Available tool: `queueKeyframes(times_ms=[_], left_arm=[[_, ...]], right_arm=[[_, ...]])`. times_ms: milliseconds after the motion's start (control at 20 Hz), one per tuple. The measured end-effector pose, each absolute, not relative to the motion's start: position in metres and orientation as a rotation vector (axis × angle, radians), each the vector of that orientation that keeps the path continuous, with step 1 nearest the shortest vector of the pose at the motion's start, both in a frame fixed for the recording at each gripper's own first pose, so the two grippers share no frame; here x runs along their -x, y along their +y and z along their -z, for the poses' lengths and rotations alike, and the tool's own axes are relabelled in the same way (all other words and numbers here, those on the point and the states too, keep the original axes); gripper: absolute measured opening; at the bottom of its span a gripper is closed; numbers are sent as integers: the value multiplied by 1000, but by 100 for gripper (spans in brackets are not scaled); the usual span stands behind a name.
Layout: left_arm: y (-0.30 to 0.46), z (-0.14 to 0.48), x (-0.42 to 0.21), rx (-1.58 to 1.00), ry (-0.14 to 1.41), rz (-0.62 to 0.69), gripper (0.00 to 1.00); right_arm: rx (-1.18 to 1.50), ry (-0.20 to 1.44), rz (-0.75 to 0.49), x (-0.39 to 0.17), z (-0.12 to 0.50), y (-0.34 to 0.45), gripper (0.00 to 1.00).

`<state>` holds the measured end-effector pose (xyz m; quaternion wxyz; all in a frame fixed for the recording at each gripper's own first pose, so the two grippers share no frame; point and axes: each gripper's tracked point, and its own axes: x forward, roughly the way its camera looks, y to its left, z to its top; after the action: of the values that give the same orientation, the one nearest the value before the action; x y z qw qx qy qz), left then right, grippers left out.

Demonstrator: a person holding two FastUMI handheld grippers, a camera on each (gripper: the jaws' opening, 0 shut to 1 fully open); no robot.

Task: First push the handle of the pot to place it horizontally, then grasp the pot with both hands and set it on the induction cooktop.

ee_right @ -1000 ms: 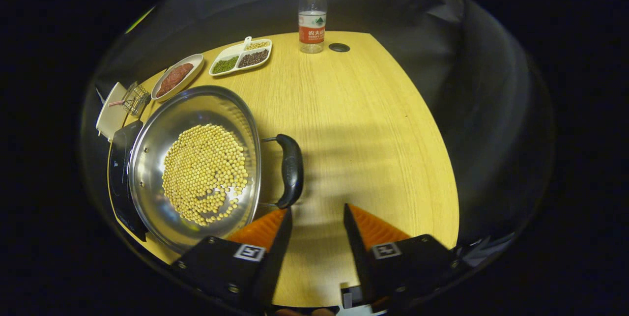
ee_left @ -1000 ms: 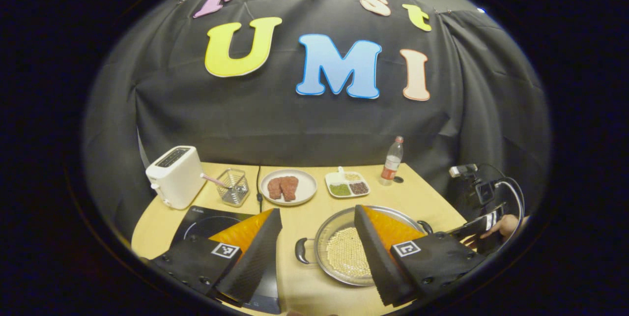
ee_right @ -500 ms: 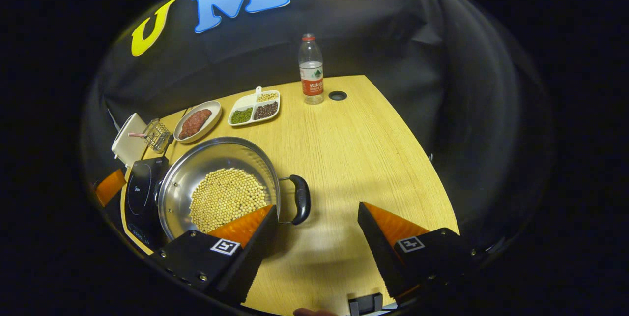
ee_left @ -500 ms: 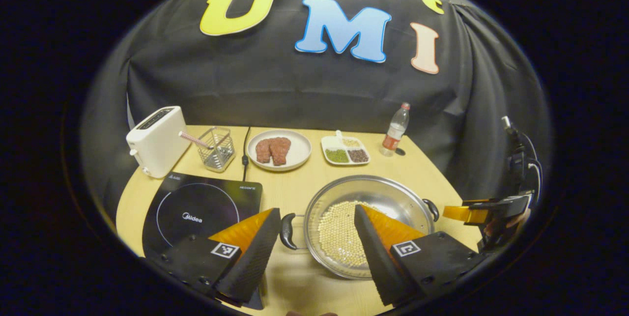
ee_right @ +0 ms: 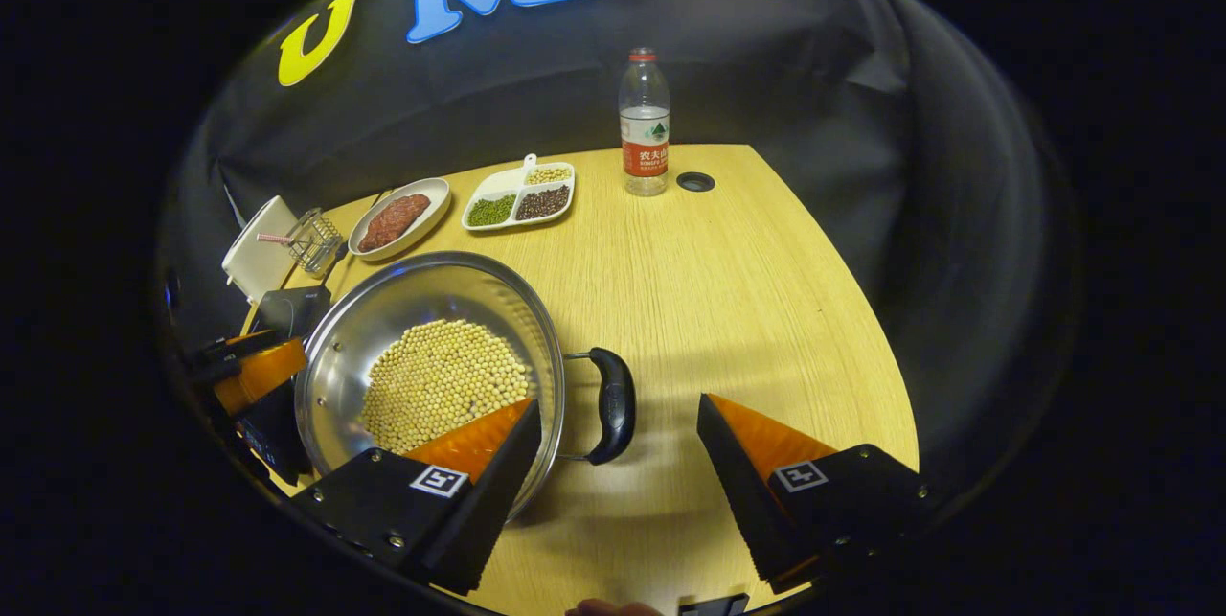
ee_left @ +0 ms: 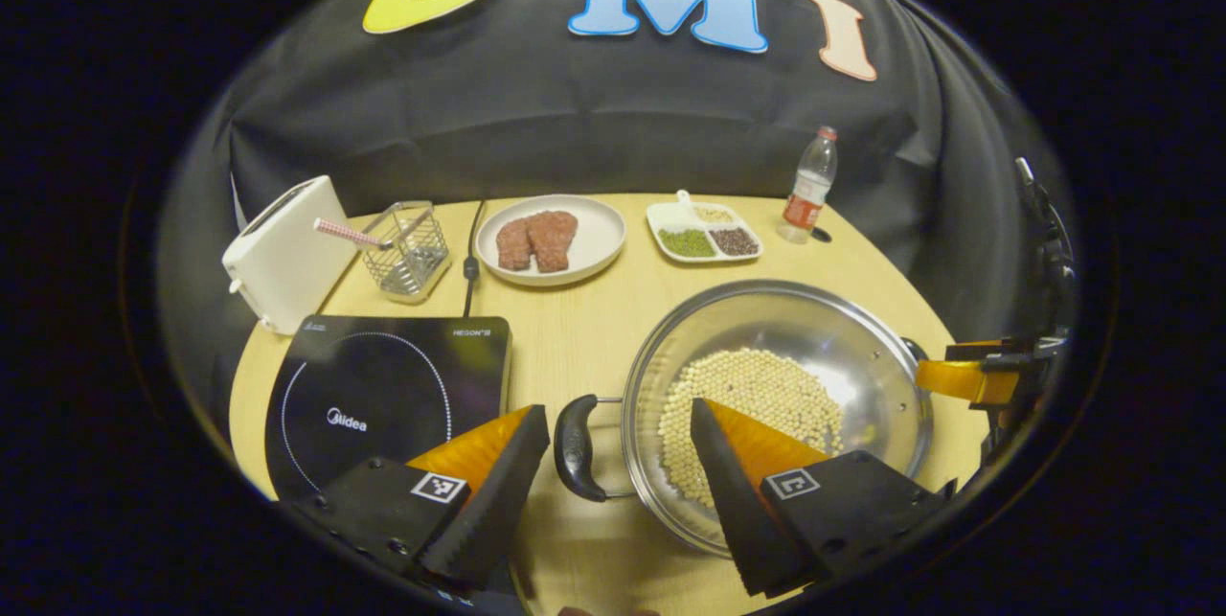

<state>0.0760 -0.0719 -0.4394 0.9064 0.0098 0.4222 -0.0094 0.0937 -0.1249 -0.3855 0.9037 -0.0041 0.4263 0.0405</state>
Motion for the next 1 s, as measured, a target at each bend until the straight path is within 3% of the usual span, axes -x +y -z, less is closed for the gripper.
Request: queueKeyframes(times_ms=[700, 800, 900, 950, 1000], left_arm=[[-55, 492, -78, -47, 976, 14, 99], [-57, 495, -78, -40, 983, 27, 85], [-62, 495, -78, -39, 990, 42, 84], [-61, 495, -78, -54, 990, 44, 76], [-61, 494, -79, -58, 991, 46, 76]], right_arm=[[-10, 973, -69, -110, 439, -115, 100], [-22, 983, -71, -111, 443, -114, 84], [-55, 984, -96, -112, 445, -106, 88], [-66, 986, -93, -110, 447, -104, 76], [-58, 988, -90, -110, 446, -105, 63]])
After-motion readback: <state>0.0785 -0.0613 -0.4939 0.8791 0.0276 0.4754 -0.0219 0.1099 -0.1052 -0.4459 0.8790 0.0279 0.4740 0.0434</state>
